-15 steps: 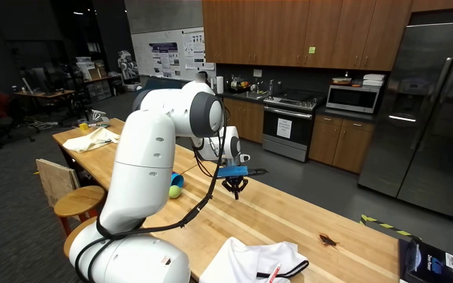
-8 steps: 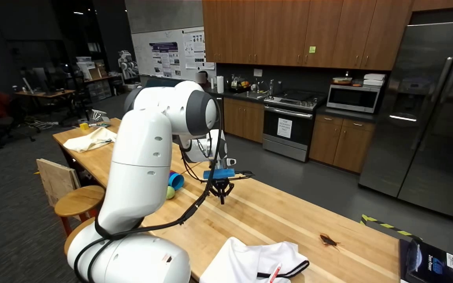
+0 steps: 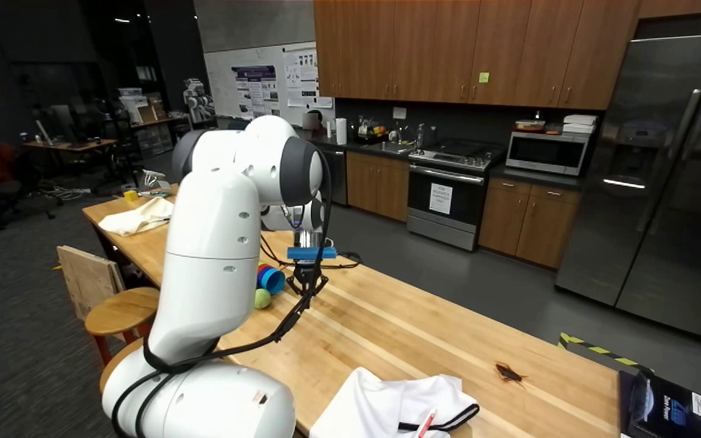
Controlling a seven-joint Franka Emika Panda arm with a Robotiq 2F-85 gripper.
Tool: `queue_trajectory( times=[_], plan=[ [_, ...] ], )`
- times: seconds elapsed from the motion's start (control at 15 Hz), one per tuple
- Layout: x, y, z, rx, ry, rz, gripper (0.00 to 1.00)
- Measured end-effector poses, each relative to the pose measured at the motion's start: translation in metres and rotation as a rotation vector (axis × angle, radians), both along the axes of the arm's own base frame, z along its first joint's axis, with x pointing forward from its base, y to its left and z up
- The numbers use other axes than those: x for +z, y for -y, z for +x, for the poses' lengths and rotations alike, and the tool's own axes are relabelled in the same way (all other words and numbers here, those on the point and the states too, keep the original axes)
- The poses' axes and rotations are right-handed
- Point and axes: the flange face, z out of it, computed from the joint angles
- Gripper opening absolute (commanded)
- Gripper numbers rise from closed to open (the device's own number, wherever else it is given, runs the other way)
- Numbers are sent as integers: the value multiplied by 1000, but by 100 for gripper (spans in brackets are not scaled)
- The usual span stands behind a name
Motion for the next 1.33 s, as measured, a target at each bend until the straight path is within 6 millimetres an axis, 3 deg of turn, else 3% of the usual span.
queue_trajectory(
  times=[0.2, 0.47, 0.93, 1.13, 1.33],
  plan=[
    [25, -7, -9, 66, -85, 21, 0],
    [38, -7, -11, 156, -136, 57, 0],
    [51, -34, 12, 337, 86, 153, 0],
    [65, -10, 26, 324, 230, 151, 0],
    [92, 50, 29, 226, 354, 134, 0]
  ],
)
